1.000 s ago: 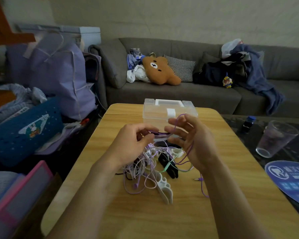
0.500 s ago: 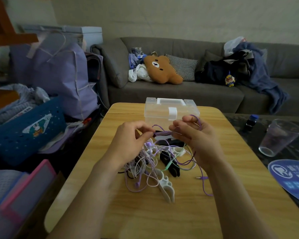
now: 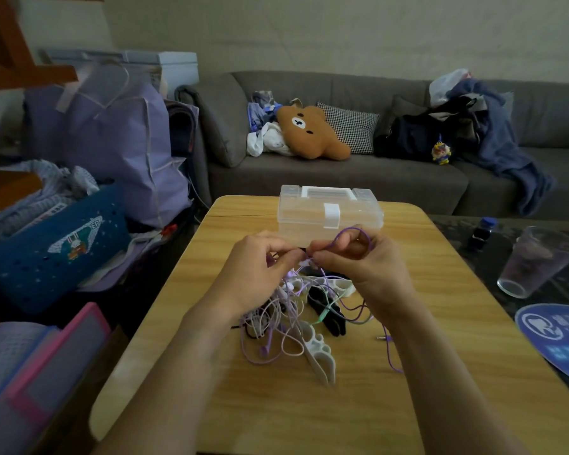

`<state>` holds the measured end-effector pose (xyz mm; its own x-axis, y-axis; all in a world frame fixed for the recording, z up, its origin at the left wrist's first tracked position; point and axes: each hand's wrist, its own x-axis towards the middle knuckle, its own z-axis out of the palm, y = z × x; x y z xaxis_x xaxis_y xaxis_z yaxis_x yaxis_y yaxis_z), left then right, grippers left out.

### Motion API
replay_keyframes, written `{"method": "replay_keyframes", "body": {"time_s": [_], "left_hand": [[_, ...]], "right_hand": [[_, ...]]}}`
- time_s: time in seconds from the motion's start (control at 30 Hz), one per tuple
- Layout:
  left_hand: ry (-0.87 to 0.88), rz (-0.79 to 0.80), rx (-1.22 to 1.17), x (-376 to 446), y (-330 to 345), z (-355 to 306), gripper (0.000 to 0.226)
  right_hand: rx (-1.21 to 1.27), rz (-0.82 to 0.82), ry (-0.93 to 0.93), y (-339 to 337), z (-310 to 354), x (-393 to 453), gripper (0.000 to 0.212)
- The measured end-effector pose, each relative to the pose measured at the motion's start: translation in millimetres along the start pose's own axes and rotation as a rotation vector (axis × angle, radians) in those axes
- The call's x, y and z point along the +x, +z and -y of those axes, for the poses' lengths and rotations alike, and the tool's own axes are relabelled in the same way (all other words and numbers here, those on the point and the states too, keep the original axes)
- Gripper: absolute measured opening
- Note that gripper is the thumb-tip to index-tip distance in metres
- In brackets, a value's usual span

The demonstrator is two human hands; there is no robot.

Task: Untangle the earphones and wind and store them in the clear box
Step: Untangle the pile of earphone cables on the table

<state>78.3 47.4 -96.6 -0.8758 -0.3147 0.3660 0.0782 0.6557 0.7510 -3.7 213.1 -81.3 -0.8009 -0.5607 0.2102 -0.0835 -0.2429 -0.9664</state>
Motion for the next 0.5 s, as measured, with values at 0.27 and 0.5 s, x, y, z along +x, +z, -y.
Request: {"method": "replay_keyframes", "body": {"time_s": [0.27,0.5], "left_hand": [[-0.061,0.132,-0.158,-3.2,-2.4,-3.2,0.015],[-0.071,0.039,-0.111,-3.0,-3.6,-3.5,0.015]], "right_hand": [[-0.120,-0.039,0.005,0.4,-1.1,-0.3,0.028],[-0.002,-0.092,0.039,-2.1,1.4,-1.2,0.029]]}}
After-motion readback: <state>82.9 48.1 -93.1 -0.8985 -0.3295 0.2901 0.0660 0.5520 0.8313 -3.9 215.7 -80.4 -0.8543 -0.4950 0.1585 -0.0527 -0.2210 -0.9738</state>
